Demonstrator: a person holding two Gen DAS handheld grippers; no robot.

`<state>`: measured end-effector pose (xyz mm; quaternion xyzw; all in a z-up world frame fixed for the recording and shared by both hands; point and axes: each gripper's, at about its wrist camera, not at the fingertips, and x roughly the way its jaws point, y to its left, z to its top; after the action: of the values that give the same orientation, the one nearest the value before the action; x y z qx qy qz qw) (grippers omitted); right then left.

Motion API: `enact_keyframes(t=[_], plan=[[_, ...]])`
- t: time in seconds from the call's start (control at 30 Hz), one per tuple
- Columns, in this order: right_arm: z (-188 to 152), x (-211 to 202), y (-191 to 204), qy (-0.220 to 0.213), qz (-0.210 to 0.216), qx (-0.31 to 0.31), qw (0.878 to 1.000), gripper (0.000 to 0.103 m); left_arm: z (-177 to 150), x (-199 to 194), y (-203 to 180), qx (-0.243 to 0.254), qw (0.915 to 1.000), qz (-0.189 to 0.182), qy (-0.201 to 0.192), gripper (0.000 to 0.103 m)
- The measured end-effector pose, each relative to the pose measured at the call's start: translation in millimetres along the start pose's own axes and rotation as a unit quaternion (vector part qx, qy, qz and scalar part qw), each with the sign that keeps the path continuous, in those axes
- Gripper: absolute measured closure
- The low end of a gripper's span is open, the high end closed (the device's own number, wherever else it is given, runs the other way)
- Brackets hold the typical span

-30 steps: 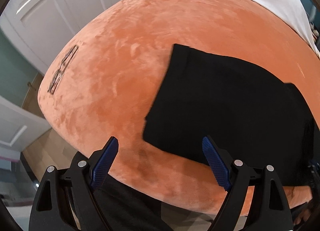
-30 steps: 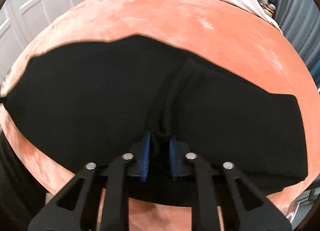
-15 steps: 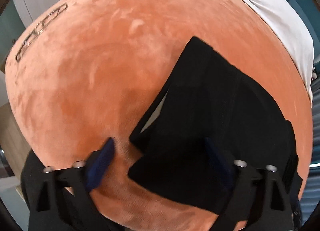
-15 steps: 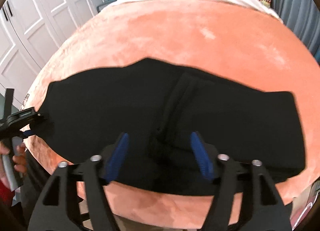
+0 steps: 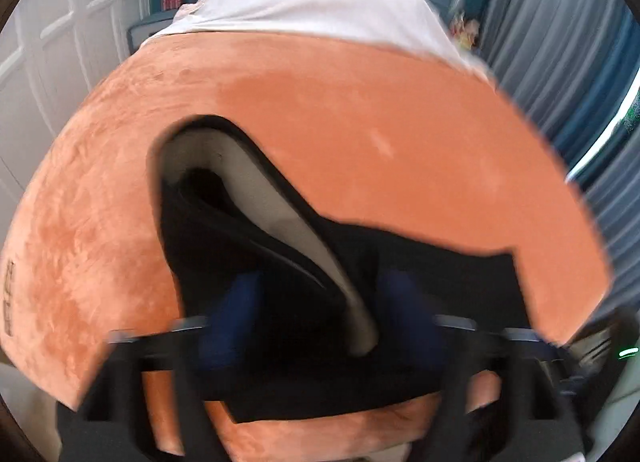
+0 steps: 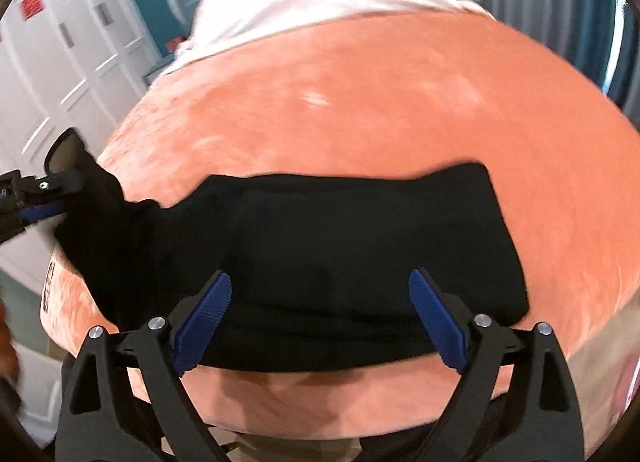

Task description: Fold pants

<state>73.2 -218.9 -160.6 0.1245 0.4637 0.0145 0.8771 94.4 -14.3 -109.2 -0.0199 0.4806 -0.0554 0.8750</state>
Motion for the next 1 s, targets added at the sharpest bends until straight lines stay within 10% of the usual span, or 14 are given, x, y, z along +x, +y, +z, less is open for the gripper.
enact_keyframes(t=[0.2, 0.5, 0.77, 0.8, 0.87, 1.0], plan=[[-7, -2, -31, 0.014, 0.012, 0.032, 0.999, 0.015, -34, -6, 22, -0.037, 0.999, -0.004, 0.024, 0.023], [34, 50, 50, 0.068, 0.148, -0.021, 0.986, 0.011, -52, -37, 136, -0.091, 0.9844, 0.151, 0.007, 0.019], [47, 151, 131, 0.17, 0.105, -0.089, 0.976, 0.009, -65, -32, 162, -0.1, 0.982, 0.158, 0.027, 0.019], [44, 152, 136, 0.163, 0.099, -0.099, 0.977, 0.014, -69, -34, 166, -0.099, 0.9819, 0.159, 0.027, 0.019], [37, 148, 153, 0.176, 0.119, -0.136, 0.968, 0.079, -70, -31, 168, -0.105, 0.9825, 0.151, 0.03, 0.019], [35, 116, 171, 0.165, 0.164, -0.135, 0.963, 0.08, -67, -30, 171, -0.116, 0.9829, 0.139, 0.035, 0.019]])
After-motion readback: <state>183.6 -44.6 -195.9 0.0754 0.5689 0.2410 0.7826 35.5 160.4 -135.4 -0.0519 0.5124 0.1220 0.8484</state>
